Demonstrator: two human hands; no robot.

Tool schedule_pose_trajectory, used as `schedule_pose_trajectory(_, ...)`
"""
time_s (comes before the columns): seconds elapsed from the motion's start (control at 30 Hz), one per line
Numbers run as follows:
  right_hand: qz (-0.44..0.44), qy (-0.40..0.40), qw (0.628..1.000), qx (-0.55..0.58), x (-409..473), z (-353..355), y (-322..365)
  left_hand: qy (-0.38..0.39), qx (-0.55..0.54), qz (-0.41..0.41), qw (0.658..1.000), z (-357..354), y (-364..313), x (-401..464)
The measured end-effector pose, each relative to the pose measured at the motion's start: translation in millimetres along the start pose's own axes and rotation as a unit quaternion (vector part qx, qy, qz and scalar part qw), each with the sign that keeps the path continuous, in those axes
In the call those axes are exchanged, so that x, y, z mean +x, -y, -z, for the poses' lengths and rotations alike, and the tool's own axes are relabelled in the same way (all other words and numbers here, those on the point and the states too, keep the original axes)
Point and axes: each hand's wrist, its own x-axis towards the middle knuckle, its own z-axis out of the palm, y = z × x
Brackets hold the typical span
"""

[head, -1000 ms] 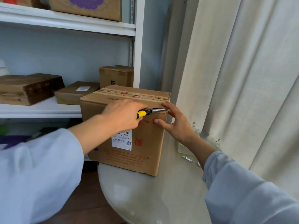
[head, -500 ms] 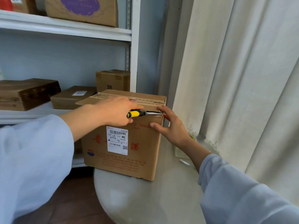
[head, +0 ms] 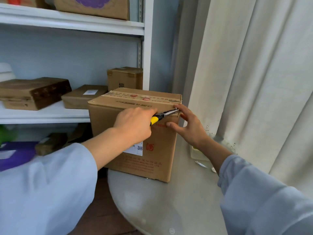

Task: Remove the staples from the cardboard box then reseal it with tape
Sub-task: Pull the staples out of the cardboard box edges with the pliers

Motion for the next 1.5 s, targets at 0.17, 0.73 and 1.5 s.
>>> schedule_pose_trajectory(0.17, -0.003, 0.006, 1.0, 0.002, -2.8, 1.1, 5.1, 0.043, -0.007, -0.002, 0.999, 5.7, 5.9, 6.2)
schedule_pose_trajectory(0.73, 0.003, 0.013, 1.0, 0.009, 1.1, 3.2, 0.9, 0.106, 0.005, -0.09, 0.99, 25.8, 22.2, 29.5)
schedule_pose_trajectory(1.5, 0.002, 0.019, 1.0, 0.02, 5.5, 2.9, -5.5, 0.07, 0.129, -0.192, 0.97, 40.3, 34.3, 42.1)
